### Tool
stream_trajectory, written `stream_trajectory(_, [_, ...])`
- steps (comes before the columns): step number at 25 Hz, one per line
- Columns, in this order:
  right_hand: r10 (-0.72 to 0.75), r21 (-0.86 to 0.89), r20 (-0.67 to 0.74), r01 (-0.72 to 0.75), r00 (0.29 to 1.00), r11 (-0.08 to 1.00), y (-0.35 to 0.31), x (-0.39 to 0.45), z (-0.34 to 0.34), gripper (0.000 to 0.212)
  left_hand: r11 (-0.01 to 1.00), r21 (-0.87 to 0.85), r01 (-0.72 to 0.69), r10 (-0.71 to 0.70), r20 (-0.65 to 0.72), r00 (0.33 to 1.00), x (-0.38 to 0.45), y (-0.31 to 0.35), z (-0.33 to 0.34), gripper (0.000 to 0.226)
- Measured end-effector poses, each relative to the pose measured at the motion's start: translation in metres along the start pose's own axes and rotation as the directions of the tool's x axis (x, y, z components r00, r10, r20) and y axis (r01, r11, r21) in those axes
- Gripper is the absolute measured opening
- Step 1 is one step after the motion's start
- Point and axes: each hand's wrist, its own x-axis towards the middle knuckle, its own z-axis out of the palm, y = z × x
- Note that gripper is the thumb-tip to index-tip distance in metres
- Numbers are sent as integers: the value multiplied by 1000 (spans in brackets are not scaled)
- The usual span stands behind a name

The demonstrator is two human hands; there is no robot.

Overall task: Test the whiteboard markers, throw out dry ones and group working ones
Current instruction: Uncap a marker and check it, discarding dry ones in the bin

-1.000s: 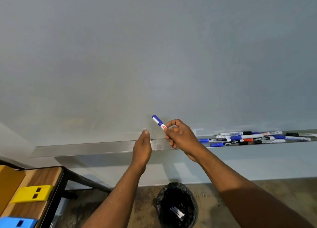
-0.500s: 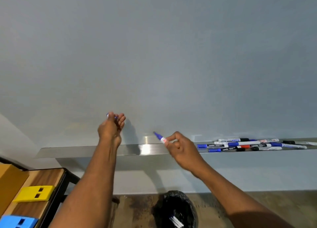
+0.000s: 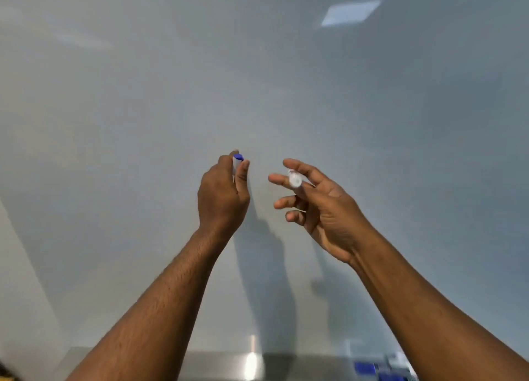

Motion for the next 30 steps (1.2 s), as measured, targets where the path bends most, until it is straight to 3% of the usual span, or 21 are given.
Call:
stream_trajectory(3, [-273,-353,-53,237,961,905,-60,29,16,38,997,41,-61,62,-9,998,71,23,-16,50])
stream_trajectory(6, [-424,-448,-124,331,897,831,-110,56,26,39,991,91,-94,88,68,994,128,44,-35,55])
stream_trajectory(12, [-472,-507,-8,404,881,762,-182,112,41,35,973,198,-119,78,203,976,178,60,-52,61])
stream_trajectory(15, [-506,-547,36,440,862,712,-208,137,53,37,964,229,-135,86,212,974,178,60,-52,57])
stream_trajectory(19, [-502,-535,22,435,865,725,-232,164,68,41,959,251,-131,80,204,976,179,57,-50,61])
stream_trajectory(30, [-537,-666,-25,387,843,638,-210,159,48,26,954,262,-144,90,205,975,177,57,-52,55])
